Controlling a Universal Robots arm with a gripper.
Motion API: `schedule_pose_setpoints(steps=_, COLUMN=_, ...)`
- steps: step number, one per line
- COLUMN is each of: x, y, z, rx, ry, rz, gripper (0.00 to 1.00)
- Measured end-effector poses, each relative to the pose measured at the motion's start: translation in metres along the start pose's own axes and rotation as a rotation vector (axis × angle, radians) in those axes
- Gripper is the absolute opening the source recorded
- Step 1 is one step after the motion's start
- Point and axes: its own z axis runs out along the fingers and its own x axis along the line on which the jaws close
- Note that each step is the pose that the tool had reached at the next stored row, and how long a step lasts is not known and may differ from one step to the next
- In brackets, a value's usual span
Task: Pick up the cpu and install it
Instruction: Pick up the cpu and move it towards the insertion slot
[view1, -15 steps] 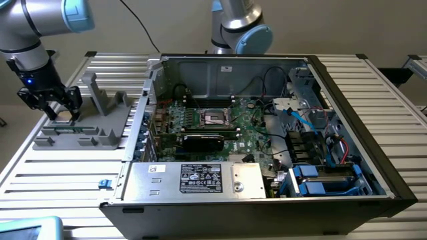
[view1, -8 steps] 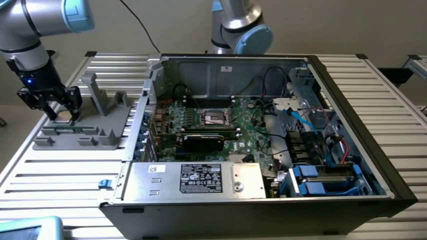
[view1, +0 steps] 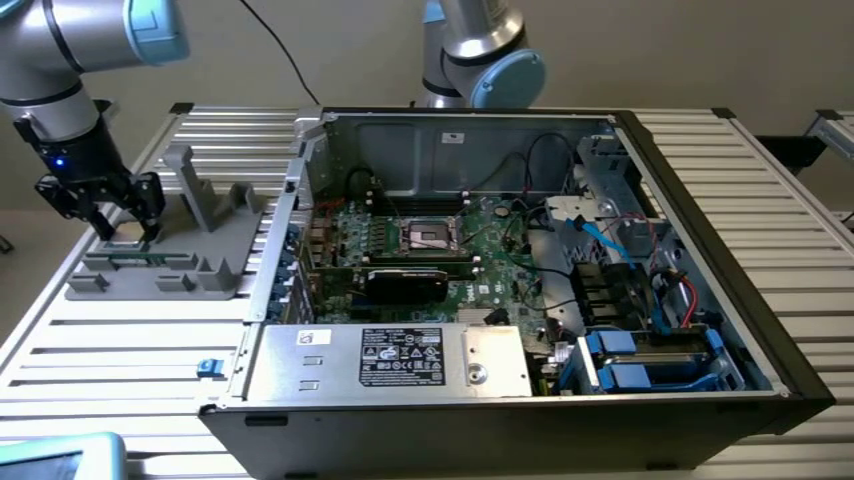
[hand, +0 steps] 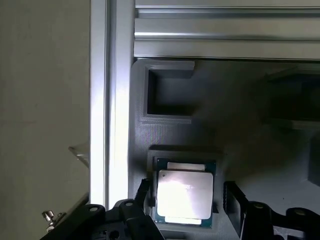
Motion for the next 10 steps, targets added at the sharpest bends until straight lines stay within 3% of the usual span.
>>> schedule_pose_setpoints(steps=10, x=-0.0001, y=0.0008, z=0.0, rx=-0.007, ry=-0.0003, rz=0.0, gripper=0.69)
